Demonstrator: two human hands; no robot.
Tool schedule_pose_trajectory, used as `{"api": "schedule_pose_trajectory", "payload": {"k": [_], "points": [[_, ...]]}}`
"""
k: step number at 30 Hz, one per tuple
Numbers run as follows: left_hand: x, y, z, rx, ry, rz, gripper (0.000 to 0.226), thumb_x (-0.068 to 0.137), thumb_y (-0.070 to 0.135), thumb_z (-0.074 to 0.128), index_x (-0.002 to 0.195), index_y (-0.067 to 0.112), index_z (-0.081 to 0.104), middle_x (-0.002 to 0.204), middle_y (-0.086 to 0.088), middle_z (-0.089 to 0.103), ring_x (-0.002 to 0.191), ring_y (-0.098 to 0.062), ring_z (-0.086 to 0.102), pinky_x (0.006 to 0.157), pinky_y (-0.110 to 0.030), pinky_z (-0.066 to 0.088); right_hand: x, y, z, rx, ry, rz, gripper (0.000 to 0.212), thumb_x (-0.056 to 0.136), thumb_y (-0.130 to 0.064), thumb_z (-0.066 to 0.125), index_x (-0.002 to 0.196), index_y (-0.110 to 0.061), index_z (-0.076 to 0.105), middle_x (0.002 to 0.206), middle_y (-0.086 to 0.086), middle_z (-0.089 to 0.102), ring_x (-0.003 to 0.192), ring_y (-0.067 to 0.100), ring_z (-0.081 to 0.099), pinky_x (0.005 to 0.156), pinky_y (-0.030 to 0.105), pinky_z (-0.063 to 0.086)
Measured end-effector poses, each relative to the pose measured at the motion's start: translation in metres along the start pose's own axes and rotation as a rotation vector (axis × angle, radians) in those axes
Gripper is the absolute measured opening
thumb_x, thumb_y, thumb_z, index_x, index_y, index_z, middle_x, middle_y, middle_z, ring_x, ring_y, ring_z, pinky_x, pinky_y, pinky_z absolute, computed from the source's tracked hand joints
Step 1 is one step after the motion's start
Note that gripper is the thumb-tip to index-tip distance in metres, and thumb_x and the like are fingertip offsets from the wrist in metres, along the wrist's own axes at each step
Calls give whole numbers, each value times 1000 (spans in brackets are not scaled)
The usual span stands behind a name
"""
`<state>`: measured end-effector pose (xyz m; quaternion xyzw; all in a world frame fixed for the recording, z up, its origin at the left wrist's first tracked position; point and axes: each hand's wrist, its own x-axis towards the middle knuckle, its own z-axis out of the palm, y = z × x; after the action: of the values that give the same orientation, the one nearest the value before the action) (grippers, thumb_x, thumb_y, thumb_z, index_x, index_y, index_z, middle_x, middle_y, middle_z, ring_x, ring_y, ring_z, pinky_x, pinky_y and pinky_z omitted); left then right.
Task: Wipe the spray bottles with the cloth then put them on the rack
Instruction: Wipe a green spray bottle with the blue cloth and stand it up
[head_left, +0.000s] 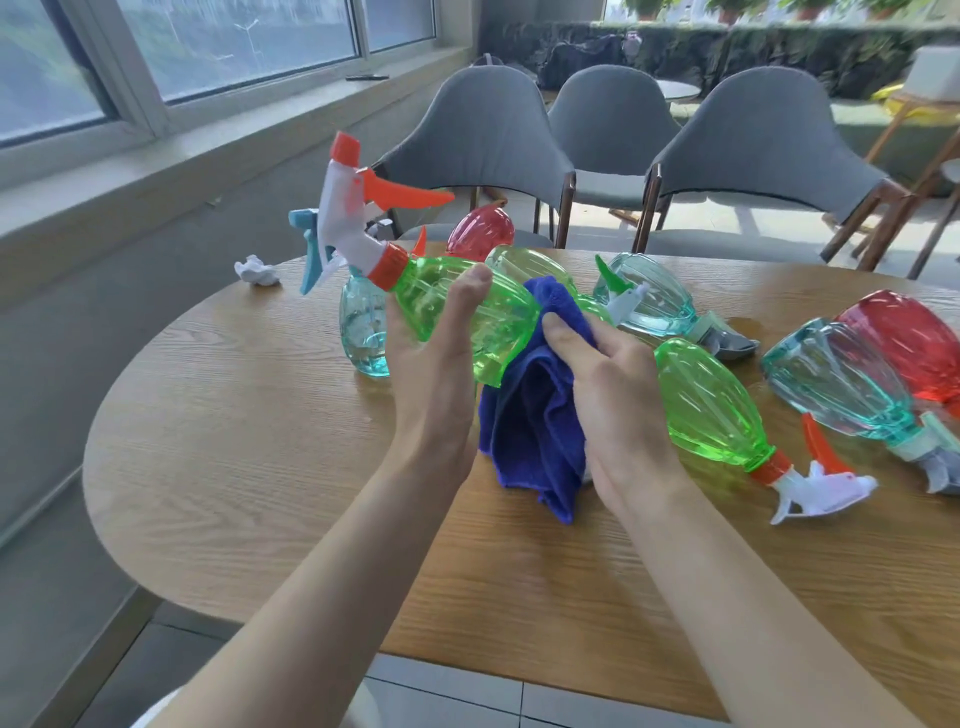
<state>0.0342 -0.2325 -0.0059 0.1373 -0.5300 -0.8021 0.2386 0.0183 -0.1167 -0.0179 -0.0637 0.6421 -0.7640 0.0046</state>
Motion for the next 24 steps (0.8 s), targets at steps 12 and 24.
{"api": "schedule_pose_trajectory", "payload": {"k": [12, 24], "points": [[-1, 6, 3, -1, 12, 10, 52, 91, 26, 83, 136, 38, 59, 127, 7, 76, 113, -1, 72, 109, -38, 55, 2, 1, -2, -64, -43, -48, 35, 101, -38, 66, 97, -4, 70, 84, 19, 68, 79, 27, 61, 83, 57, 55], [-2, 8, 1, 144, 47, 206, 71, 85, 36, 89, 146, 22, 56, 132, -2, 72, 125, -19, 69, 115, -50, 50, -2, 3, 0, -79, -83, -1, 31, 104, -37, 68, 89, -10, 73, 90, 21, 74, 85, 45, 70, 89, 62, 57]]}}
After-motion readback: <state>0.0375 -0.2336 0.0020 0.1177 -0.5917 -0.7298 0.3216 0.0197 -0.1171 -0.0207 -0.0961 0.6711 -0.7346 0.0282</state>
